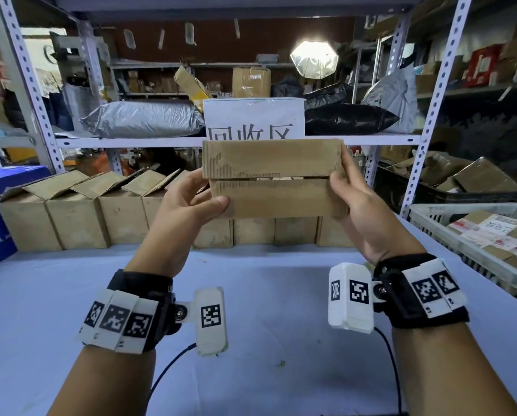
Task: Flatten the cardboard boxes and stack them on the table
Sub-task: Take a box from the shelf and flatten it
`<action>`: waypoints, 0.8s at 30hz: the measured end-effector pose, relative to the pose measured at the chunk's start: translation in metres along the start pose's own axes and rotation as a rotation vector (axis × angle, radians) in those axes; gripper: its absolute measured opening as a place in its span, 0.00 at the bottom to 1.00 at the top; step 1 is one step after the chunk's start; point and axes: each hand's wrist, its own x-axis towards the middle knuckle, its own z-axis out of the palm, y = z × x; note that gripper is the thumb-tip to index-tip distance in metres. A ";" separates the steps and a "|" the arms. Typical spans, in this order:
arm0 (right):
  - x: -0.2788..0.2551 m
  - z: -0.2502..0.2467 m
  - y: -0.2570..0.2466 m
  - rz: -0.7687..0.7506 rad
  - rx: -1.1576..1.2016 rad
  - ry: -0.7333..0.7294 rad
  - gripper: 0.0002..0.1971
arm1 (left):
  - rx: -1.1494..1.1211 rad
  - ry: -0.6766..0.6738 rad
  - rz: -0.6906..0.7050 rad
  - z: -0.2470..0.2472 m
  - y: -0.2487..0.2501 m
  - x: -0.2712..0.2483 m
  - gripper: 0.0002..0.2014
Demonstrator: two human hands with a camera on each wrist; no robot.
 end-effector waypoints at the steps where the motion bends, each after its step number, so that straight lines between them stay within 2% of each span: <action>1: 0.000 -0.001 0.001 0.009 -0.003 0.006 0.27 | -0.007 0.001 -0.011 -0.001 0.000 -0.001 0.17; 5: -0.002 -0.001 0.000 0.025 0.036 0.068 0.24 | -0.062 0.037 -0.034 -0.005 0.001 -0.002 0.21; 9: 0.002 0.002 0.006 0.053 0.086 0.158 0.23 | -0.091 0.054 -0.009 -0.003 -0.003 -0.002 0.11; 12: 0.004 0.003 0.010 0.126 0.046 0.209 0.22 | -0.089 0.044 -0.005 -0.005 -0.008 -0.003 0.17; 14: 0.004 0.001 0.013 0.151 0.029 0.221 0.21 | -0.097 0.049 0.013 -0.005 -0.010 -0.003 0.17; 17: -0.002 0.005 0.013 0.152 0.027 0.204 0.29 | -0.110 0.043 0.047 -0.004 -0.011 -0.005 0.15; 21: -0.004 0.009 0.012 0.050 -0.006 0.147 0.44 | -0.081 -0.009 0.063 -0.006 -0.013 -0.006 0.30; 24: -0.004 0.008 0.015 -0.006 -0.086 0.128 0.46 | -0.034 -0.069 0.086 -0.008 -0.016 -0.005 0.34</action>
